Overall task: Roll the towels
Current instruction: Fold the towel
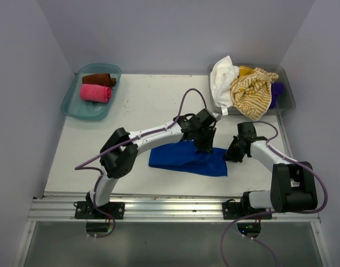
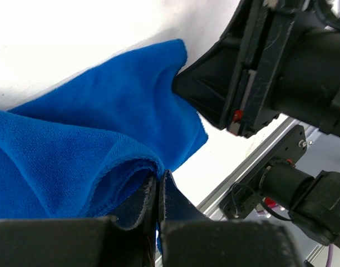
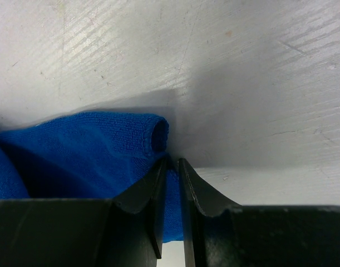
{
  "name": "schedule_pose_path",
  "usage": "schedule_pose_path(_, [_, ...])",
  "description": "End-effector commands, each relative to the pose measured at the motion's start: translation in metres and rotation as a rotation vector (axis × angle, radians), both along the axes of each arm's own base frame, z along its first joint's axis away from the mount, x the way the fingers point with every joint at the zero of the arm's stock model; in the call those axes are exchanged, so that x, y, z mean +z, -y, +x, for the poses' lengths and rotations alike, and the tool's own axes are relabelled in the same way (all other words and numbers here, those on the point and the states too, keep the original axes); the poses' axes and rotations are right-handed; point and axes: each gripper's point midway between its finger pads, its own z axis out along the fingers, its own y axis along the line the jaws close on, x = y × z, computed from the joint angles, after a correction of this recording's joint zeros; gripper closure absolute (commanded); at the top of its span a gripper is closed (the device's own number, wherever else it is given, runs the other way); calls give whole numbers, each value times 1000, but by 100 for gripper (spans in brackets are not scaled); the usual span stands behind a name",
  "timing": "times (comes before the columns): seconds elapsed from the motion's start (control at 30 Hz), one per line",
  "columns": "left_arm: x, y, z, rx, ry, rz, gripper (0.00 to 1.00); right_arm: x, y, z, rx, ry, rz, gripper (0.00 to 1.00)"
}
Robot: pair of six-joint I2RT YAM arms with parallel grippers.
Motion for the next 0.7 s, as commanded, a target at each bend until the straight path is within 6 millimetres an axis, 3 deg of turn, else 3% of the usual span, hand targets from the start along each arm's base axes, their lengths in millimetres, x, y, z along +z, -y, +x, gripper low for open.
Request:
schedule_pose_path(0.0, [27, 25, 4, -15, 25, -98, 100, -14, 6, -14, -9, -63, -43, 80])
schedule_pose_path(0.4, [28, 37, 8, -18, 27, -107, 100, -14, 7, -16, -13, -66, -46, 80])
schedule_pose_path(0.67, [19, 47, -2, -39, 5, -100, 100, -15, 9, -17, -15, -68, -53, 80])
